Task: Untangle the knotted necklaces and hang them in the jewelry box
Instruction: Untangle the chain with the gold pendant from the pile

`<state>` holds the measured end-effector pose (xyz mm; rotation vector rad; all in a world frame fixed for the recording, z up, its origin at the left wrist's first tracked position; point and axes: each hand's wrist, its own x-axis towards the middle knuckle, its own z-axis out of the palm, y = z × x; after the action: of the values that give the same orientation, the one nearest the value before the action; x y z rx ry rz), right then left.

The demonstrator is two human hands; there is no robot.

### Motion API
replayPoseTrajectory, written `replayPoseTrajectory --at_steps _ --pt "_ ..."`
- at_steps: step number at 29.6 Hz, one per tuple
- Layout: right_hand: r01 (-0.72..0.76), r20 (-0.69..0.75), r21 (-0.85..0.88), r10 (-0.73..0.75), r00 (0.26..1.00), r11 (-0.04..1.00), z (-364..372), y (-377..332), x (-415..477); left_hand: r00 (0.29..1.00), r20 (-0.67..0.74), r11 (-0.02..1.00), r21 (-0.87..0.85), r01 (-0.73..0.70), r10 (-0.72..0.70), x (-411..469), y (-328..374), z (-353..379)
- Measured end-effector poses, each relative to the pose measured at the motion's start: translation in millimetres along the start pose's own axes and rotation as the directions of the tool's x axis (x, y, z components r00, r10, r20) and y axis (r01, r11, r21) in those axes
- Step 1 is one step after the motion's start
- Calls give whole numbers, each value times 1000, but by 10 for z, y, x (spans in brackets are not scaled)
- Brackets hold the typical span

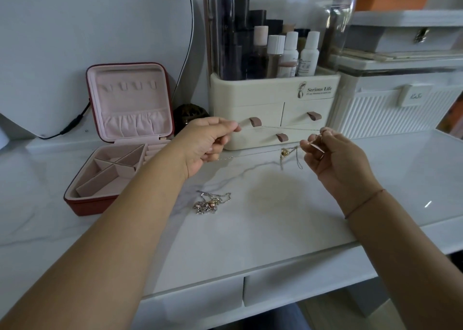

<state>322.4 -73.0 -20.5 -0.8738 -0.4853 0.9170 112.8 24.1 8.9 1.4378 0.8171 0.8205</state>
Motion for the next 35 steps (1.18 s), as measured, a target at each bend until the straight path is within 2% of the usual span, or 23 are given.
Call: replayPoseTrajectory --at_steps 6,9,11,14,16,18,29,31,32,33,35 --pt "77 -69 -206 -93 993 975 34 25 -33 992 -73 994 14 -105 106 -15 17 23" --pt "135 -125 -376 -195 973 917 37 27 -30 977 -113 972 170 -162 182 -23 -1 44" --pt "164 -139 -541 -280 950 825 11 29 -19 959 -138 915 359 -186 249 -16 -33 56" --pt "164 -61 -744 -310 949 647 -53 41 6 963 -105 821 551 -153 250 3 -93 61" --pt "175 17 -842 -300 954 511 -116 36 17 964 -90 766 627 -140 249 19 -123 60" --pt "181 68 -900 -281 957 396 -176 14 11 962 -94 764 629 -141 255 38 -144 64" --pt "175 178 -984 -159 971 -30 -311 -35 110 969 -115 752 652 -92 219 125 -329 124" --pt "261 276 -961 -210 938 -96 -272 -17 85 973 -115 758 647 -80 201 132 -363 128" --pt "337 350 -936 -224 909 -97 -225 -11 51 974 -113 754 652 -75 194 131 -370 131" --pt "415 424 -906 -206 882 -84 -172 -4 15 975 -113 744 664 -71 193 135 -374 134" --pt "509 513 -858 -74 855 -63 -76 35 -24 971 -127 715 696 -58 203 144 -374 134"
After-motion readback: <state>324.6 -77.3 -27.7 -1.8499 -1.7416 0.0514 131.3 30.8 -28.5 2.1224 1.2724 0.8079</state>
